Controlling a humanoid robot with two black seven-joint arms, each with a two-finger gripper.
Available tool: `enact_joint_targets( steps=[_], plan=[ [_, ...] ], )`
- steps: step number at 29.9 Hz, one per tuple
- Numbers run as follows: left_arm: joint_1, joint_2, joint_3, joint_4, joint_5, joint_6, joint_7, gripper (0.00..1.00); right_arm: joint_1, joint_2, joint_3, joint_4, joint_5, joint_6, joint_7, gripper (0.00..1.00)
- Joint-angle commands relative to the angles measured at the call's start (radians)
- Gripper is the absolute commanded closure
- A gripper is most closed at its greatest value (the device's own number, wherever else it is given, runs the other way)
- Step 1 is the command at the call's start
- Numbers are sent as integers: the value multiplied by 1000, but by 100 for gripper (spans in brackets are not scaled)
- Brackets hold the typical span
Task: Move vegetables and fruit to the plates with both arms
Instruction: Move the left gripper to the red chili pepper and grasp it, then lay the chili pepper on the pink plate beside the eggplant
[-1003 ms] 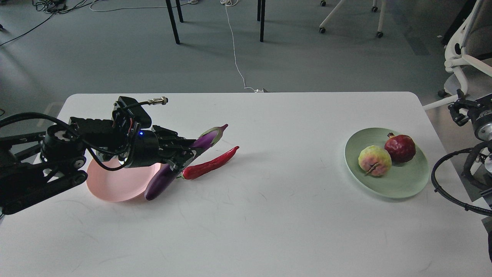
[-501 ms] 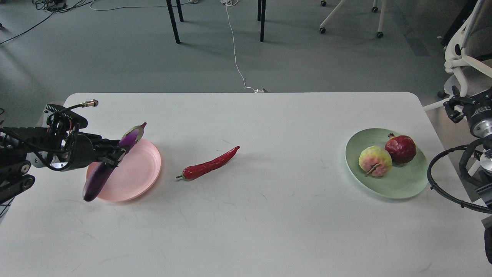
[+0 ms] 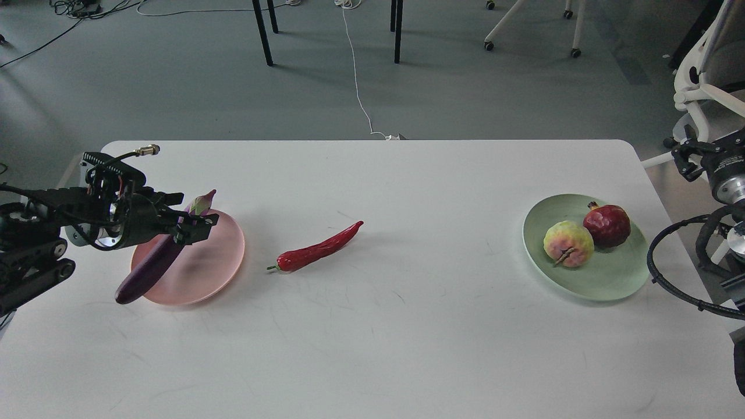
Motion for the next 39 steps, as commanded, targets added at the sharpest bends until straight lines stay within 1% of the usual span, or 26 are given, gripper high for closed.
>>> enact_joint_targets(
  steps=[1, 5, 11, 16, 17, 18, 19, 21, 24, 28, 31, 33, 36, 39],
  plan=[
    [-31, -119, 6, -1, 25, 31, 0, 17, -1, 1, 0, 0, 0, 0, 0, 1],
    [-26, -210, 26, 2, 69, 31, -4, 19, 0, -2, 0, 0, 0, 0, 0, 1],
    [-12, -257, 132, 43, 169, 32, -5, 25, 2, -1, 2, 0, 0, 0, 0, 1],
    [9, -265, 159, 43, 182, 31, -7, 29, 2, 2, 3, 0, 0, 0, 0, 1],
    [9, -262, 159, 45, 182, 32, -7, 33, 3, 2, 3, 0, 0, 0, 0, 1],
    [11, -261, 159, 46, 182, 31, -7, 39, 3, 4, 3, 0, 0, 0, 0, 1],
    [11, -259, 159, 49, 182, 29, -7, 49, 3, 4, 3, 0, 0, 0, 0, 1],
    [14, -261, 159, 60, 182, 29, -8, 62, 3, 5, 3, 0, 0, 0, 0, 1],
    [18, -259, 159, 66, 180, 29, -10, 75, 5, 4, 3, 0, 0, 0, 0, 1],
    [15, -255, 156, 66, 177, 29, -13, 88, 5, 4, 2, 0, 0, 0, 0, 1],
    [14, -233, 141, 50, 169, 32, -14, 89, 5, 4, 2, 0, 0, 0, 0, 1],
    [5, -195, 126, 7, 162, 32, -17, 89, 5, 4, 2, 0, 0, 0, 0, 1],
    [-17, -83, 90, -110, 105, 22, -17, 88, 6, 4, 2, 0, 0, 0, 0, 1],
    [-22, 46, 90, -179, 70, 22, -17, 87, 6, 4, 2, 0, 0, 0, 0, 1]
  ],
)
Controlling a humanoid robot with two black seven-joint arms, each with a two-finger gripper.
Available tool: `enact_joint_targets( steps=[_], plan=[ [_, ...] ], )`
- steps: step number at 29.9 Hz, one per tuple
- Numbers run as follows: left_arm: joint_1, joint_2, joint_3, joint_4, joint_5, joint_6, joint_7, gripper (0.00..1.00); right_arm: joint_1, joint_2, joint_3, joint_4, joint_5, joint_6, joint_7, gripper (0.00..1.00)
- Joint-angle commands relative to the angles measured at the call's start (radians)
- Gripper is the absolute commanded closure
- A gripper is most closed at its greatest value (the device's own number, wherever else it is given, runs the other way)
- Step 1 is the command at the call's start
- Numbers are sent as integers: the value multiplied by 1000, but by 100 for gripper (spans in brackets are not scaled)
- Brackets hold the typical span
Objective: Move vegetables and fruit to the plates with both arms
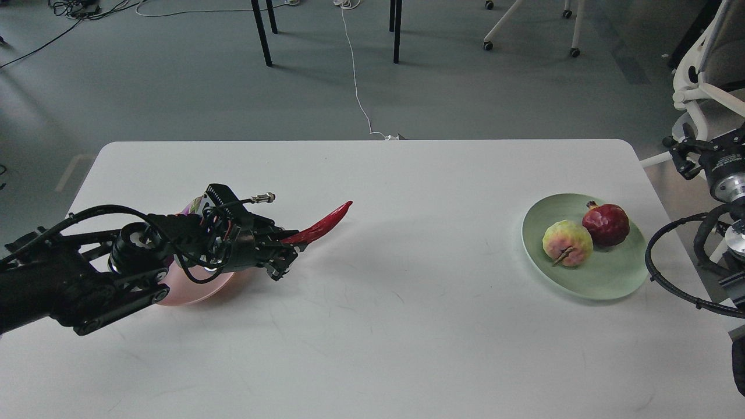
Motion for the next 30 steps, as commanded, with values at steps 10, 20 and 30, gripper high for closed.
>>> enact_joint_targets(
  steps=[10, 20, 30],
  plan=[
    [98, 324, 6, -72, -37, -6, -34, 74, -3, 2, -3, 0, 0, 0, 0, 1],
    [93, 322, -10, -52, -245, -86, -23, 10, 0, -11, -8, -2, 0, 0, 0, 1],
    [49, 272, -252, -38, -742, -129, -23, 2, 46, -14, -8, -8, 0, 0, -2, 1]
  ],
)
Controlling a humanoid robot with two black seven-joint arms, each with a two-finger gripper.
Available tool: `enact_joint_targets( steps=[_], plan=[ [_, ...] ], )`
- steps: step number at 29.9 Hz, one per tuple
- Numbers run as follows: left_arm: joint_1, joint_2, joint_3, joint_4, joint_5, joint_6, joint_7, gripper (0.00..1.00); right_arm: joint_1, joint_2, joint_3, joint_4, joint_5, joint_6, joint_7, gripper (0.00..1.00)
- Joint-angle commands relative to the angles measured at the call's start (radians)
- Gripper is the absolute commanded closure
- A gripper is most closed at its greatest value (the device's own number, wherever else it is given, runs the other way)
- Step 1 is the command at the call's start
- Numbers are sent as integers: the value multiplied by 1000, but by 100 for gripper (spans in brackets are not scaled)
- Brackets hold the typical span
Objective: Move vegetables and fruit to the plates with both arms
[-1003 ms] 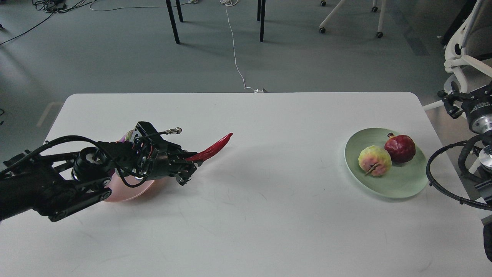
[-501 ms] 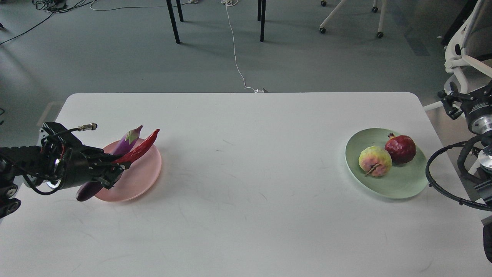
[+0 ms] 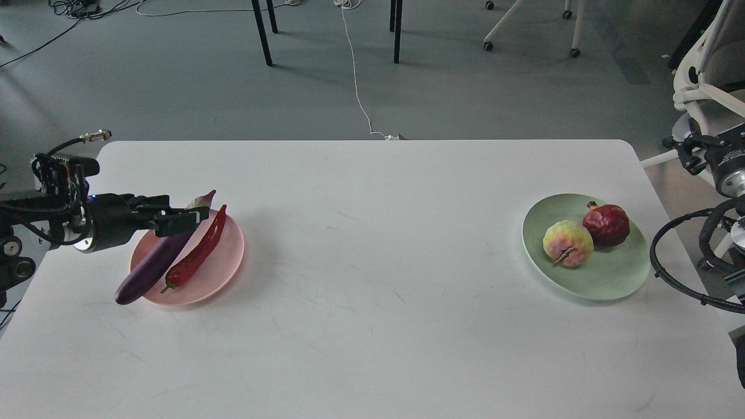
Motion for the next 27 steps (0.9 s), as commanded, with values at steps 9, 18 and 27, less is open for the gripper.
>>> enact_joint_targets(
  steps=[9, 18, 27],
  plan=[
    [-170, -270, -163, 251, -591, -28, 7, 2, 39, -49, -9, 11, 0, 0, -5, 1],
    [-154, -420, -222, 435, -1348, -58, -6, 2, 45, -69, 25, 4, 2, 0, -15, 1],
    [10, -463, -456, 544, -1607, -217, 8, 2, 106, -60, 31, 6, 2, 0, -77, 1]
  ],
)
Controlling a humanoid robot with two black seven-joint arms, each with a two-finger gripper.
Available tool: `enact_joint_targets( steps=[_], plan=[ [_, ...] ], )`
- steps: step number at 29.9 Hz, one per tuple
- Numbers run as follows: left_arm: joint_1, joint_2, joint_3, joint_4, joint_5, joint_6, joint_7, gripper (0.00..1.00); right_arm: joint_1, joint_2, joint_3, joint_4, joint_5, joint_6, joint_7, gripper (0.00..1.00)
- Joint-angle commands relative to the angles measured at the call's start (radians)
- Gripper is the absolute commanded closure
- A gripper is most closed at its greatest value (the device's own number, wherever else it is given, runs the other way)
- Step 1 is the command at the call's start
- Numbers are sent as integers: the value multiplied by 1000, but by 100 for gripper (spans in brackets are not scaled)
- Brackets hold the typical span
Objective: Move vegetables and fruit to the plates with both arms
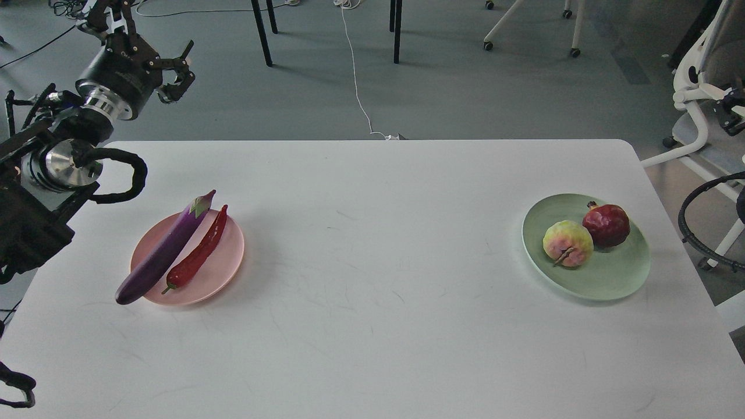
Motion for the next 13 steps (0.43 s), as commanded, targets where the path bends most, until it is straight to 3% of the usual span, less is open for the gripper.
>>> enact_joint_targets(
  steps=[1, 4, 13],
  plan=[
    [47, -44, -87, 57, -22, -22, 9, 2, 4, 12, 2, 1, 0, 0, -4, 1],
    [52, -119, -117, 124, -23, -22, 67, 2, 3, 36, 1, 3, 0, 0, -6, 1],
    [86, -137, -139, 154, -22, -25, 60, 2, 3, 72, -35, 4, -2, 0, -6, 1]
  ],
)
